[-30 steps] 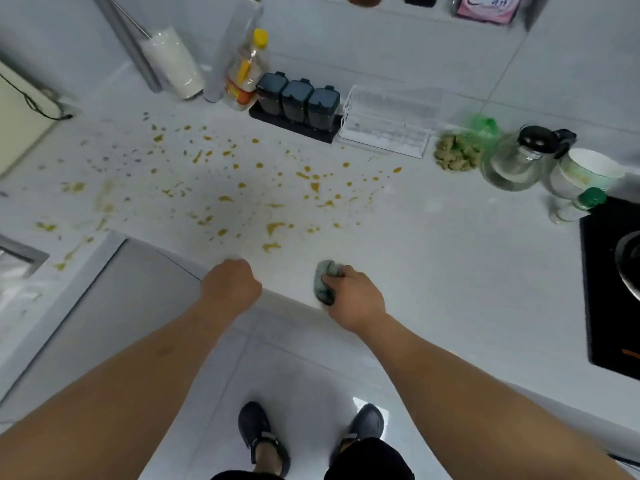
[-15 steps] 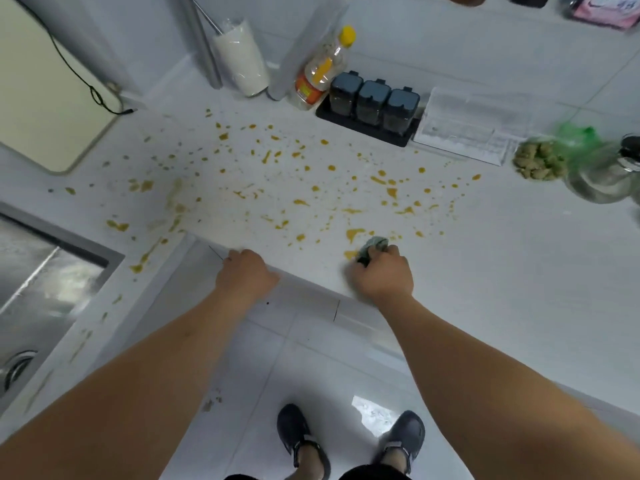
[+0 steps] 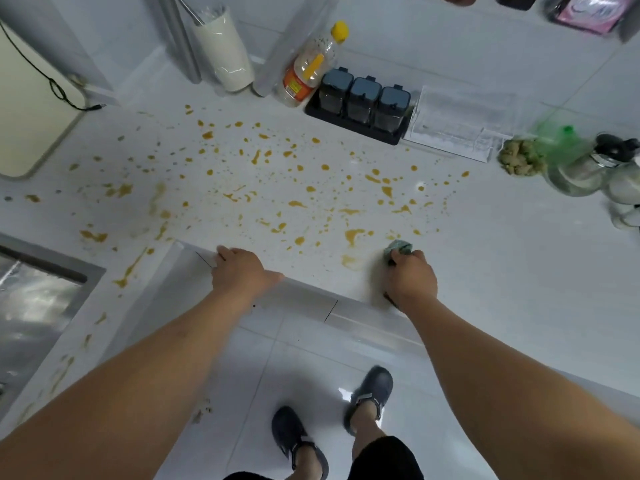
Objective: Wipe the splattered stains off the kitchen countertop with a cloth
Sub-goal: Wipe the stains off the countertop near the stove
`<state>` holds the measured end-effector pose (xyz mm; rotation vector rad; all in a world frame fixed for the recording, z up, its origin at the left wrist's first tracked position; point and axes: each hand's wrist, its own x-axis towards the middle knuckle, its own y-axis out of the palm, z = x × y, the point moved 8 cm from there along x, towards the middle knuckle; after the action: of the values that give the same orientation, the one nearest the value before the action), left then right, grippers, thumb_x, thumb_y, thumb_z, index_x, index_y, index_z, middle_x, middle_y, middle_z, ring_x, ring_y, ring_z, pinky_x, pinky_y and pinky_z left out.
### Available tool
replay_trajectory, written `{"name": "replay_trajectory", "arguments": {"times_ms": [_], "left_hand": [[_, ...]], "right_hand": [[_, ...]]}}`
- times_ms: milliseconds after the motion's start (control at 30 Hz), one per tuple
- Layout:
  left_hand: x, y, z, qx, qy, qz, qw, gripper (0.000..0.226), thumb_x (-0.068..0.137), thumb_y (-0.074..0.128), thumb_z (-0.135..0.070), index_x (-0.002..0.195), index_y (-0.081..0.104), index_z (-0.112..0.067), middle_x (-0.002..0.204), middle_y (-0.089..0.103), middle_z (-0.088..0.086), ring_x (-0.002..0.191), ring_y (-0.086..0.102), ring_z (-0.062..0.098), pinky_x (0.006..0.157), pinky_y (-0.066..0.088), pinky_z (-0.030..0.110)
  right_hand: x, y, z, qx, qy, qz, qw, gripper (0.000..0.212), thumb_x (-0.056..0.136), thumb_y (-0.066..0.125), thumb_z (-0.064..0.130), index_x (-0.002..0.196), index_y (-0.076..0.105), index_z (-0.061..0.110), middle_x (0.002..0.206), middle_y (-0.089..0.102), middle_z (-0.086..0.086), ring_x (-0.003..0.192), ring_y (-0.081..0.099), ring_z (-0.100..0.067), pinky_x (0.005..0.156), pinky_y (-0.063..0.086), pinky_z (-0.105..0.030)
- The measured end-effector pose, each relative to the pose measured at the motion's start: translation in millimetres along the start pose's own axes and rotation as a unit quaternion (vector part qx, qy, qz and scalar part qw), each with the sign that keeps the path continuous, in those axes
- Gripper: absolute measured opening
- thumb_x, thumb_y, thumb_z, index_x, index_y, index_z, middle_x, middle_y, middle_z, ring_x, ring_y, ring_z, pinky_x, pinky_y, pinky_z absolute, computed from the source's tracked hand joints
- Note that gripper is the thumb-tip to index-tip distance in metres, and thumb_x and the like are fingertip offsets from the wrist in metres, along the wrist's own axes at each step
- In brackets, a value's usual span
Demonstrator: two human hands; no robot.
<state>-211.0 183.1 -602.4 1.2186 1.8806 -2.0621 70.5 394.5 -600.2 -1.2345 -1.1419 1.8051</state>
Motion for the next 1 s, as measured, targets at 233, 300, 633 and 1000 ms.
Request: {"name": "replay_trajectory", "arguments": {"times_ms": [233,300,633,1000], "left_hand": [[5.7,5.0,-5.1,0.035,-0.014,0.008,0.999,0.141,0.071,0.076,-0.076,0.159,0.007,0.010,0.165,-0.004,0.037,0.155,0.009,0.049,0.124,0.025,0.055],[8.0,1.9,-5.0,0.039,-0.013,0.002,0.999,0.138,0.067,0.072,-0.083,0.160,0.019,0.006,0.165,0.002,0.038,0.153,0.015,0.050,0.123,0.027,0.055],[4.7,-8.8,-17.5,0.058,-0.055,0.044,0.996,0.105,0.064,0.080,-0.075,0.145,0.051,-0.012,0.160,0.023,0.036,0.150,0.021,0.049,0.114,0.037,0.054],[1.3,-13.4,-26.1,0.064,-0.069,0.081,0.992,0.131,0.056,0.079,-0.085,0.155,0.039,-0.010,0.161,0.023,0.037,0.150,0.023,0.051,0.121,0.028,0.057]], "right_hand": [[10.9,4.5,56.3,0.177,0.017,0.005,0.984,0.051,0.091,0.044,0.019,0.140,0.058,0.027,0.133,0.051,-0.008,0.097,0.059,-0.031,0.079,0.043,-0.031],[4.6,-2.1,77.0,0.170,-0.024,-0.026,0.985,0.050,0.093,0.044,0.019,0.140,0.057,0.026,0.125,0.048,-0.008,0.087,0.056,-0.029,0.077,0.046,-0.032],[2.0,11.0,111.6,-0.021,-0.145,-0.003,0.989,0.043,0.092,0.047,0.007,0.131,0.059,0.020,0.129,0.047,-0.008,0.112,0.047,-0.032,0.077,0.040,-0.036],[58.7,-45.6,-59.9,-0.042,0.013,-0.032,0.999,0.043,0.091,0.055,0.022,0.134,0.057,0.021,0.124,0.049,-0.011,0.105,0.054,-0.037,0.086,0.048,-0.037]]}}
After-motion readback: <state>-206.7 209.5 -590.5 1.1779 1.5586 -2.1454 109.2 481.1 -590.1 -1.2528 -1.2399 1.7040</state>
